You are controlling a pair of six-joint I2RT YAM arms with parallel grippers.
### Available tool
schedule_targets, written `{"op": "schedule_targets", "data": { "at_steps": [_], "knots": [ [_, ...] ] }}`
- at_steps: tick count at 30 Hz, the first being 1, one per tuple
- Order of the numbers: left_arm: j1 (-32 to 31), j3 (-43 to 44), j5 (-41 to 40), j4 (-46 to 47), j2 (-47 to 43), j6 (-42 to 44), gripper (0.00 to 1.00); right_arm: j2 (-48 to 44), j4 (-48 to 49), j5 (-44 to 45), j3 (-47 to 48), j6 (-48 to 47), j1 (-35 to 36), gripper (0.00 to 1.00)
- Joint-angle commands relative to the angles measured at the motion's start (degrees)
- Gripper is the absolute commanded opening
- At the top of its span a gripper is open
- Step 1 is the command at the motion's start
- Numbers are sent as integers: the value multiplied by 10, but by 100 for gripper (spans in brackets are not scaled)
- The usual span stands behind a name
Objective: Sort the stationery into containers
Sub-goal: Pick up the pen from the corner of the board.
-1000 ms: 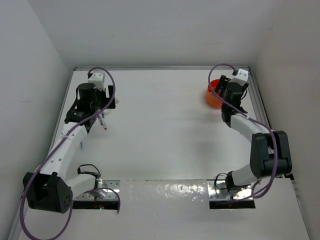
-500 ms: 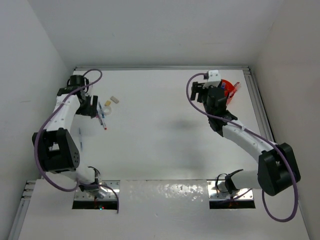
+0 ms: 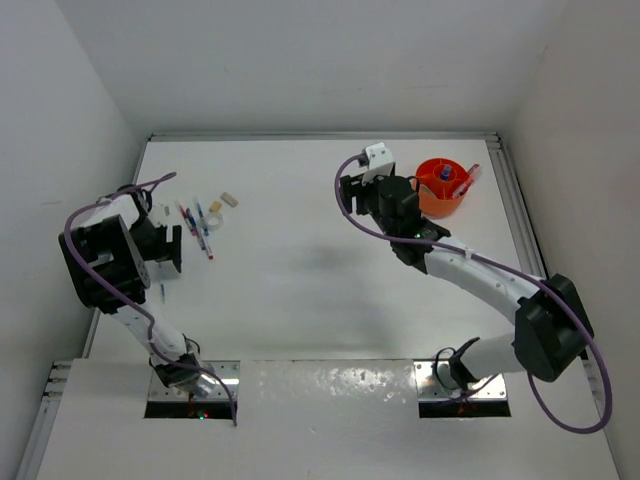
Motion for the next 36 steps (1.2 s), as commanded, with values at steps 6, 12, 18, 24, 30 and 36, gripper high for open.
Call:
{"op": "schedule_targets", "data": {
  "at_steps": [6, 12, 18, 24, 30, 36],
  "knots": [
    [35, 10, 19, 49, 56, 29, 78, -54, -12, 76, 16, -44, 41, 70],
    [40, 1, 23, 67, 77, 20, 50, -73, -11, 93, 3, -60, 49, 69],
    [56, -7, 27, 84, 85, 19, 19, -99, 7, 107, -17, -81, 49, 69],
    [87, 7, 84, 71, 84, 22, 0, -122, 10, 116, -29, -90, 49, 69],
    [115, 64, 196, 38, 5, 38, 0, -137, -9, 93, -31, -82, 49, 69],
    [90, 159, 263, 28, -95, 40, 0, -139, -37, 20, -21, -68, 43, 70]
  ]
}}
